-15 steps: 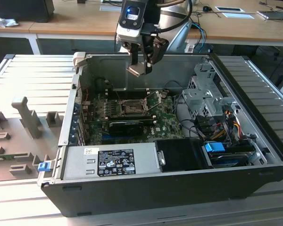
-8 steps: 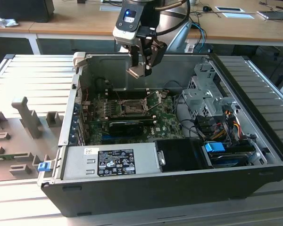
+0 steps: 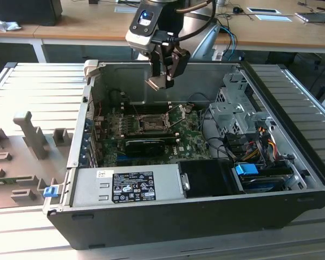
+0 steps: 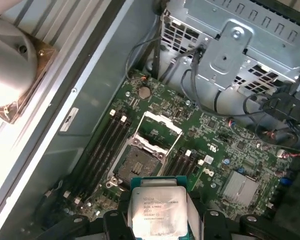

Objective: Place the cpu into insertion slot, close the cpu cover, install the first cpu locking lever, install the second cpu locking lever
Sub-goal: 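Place the cpu into insertion slot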

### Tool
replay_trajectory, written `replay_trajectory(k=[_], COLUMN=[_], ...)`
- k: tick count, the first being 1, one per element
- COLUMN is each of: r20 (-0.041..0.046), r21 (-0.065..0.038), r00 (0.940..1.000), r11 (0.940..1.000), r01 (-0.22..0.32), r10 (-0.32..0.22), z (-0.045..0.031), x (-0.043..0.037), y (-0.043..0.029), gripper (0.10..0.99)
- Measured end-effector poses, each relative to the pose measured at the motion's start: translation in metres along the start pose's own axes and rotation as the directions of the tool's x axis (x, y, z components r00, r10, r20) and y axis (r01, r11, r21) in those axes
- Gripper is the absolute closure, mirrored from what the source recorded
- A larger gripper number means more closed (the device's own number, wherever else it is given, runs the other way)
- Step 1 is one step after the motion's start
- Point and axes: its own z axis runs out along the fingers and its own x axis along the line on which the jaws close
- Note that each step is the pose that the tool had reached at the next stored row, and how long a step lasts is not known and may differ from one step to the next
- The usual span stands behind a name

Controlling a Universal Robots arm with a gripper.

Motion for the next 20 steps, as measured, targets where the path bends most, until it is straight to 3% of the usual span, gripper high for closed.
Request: replay_trajectory(k=[6,10,18,20], r20=[0.0086,0.0115,0.0217,0.0226], r21=[-0.002,-0.003,-0.008,-0.008], r00=[0.9951,0.9913,0.9670,0.9647], r11=[0.9952,0.9913,0.9672,0.9650], r01=[-0.098,-0.131,-0.254,-0.262], r10=[0.098,0.131,0.254,0.262], z=[0.0009,0.0014,0.0017,0.0023], x=[0.0000,0.0001,0.0001,0.0001], y=[-0.0001,-0.0004,-0.0004,-0.0004], gripper=[0.557,0.557,0.557,0.557])
